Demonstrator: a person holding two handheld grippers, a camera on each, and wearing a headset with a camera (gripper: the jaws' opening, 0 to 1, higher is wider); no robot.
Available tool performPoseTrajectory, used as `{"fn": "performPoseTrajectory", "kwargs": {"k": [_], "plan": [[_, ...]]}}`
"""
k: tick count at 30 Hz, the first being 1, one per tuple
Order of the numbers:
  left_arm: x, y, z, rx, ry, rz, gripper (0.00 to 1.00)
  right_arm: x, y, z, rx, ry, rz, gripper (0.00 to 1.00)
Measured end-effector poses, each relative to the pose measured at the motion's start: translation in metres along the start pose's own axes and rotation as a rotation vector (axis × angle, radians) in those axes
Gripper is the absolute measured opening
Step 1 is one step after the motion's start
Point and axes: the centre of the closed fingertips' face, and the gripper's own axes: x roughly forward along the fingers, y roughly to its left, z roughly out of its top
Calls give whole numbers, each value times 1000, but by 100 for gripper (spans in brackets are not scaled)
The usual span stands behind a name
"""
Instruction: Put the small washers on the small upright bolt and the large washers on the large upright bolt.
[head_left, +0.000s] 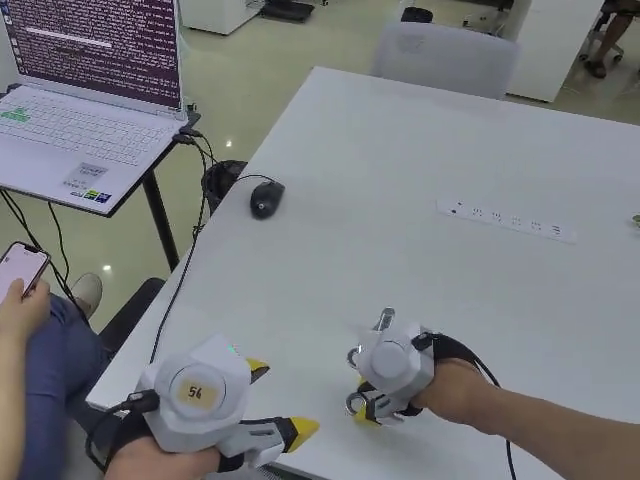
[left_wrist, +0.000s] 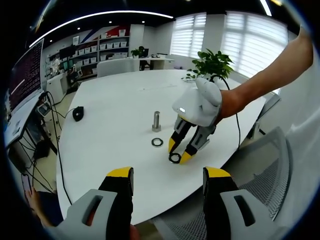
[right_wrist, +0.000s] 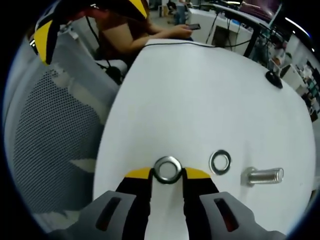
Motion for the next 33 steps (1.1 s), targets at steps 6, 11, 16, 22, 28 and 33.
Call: {"fn": "performPoseTrajectory", "kwargs": {"k": [6,11,16,22,28,33], "plan": [[-1,3,-2,-4,3,5,55,-2,-3,-1,62,-15,-19,23],[-2,4,-4,-10,6,8,55,-5,-5,-1,85,-30,-26,23],[0,3,-2,-9,5,6,55,-6,-7,0,106,-40,-28,23],[2,2,-1,-5,6,0,55,-3,-5,-5,86,-9,-5,24],[1,3,-2,-4,10,0,55,-5,-4,-10,-86,66,57,26],[-1,5,-5,-9,12,5,55,-5,-3,-9,-154,76,83,29]]}}
